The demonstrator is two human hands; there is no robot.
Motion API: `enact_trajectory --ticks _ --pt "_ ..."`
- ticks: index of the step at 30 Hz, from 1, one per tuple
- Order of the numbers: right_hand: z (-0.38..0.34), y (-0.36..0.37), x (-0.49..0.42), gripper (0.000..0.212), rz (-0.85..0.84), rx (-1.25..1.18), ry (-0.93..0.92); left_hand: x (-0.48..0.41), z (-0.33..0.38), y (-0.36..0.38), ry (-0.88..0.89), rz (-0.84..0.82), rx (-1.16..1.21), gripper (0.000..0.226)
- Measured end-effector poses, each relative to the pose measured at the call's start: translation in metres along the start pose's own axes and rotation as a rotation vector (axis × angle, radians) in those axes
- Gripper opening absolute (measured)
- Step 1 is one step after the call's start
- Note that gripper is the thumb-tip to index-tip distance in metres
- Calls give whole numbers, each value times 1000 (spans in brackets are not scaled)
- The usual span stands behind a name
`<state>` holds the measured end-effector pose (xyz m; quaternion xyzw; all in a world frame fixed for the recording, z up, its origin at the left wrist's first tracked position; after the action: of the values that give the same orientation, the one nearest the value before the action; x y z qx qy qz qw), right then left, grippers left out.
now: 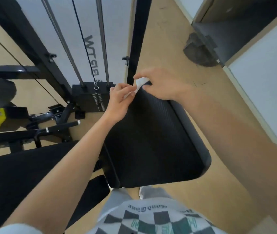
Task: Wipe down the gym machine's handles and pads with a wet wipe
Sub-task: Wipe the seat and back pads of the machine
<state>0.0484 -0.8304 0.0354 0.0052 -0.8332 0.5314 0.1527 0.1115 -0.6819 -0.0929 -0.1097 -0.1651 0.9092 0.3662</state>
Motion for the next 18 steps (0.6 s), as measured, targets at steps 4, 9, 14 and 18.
enact_trajectory --ticks 4,9,14,18 --pt "-11 5 -33 28 -281 155 -45 7 -1 -1 15 67 45 23" --pt "-15 -16 -50 16 -328 293 5 8 -4 4 -56 133 160 24" --pt "-5 -34 -62 16 -317 237 154 -6 9 4 -33 112 253 25" --pt "-3 -29 -67 11 -366 260 190 2 3 10 -9 149 280 25"
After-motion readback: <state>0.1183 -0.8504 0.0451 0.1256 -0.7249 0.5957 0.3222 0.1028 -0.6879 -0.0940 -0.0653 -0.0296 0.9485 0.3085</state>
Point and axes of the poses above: each hand's wrist, its own x-axis away from the middle knuckle, its own y-axis out of the palm, z = x × y, the point moved 2 cm from there along -x, towards the middle knuckle, and after that the axes turned 1 degree about y, right-handed, at the moved point
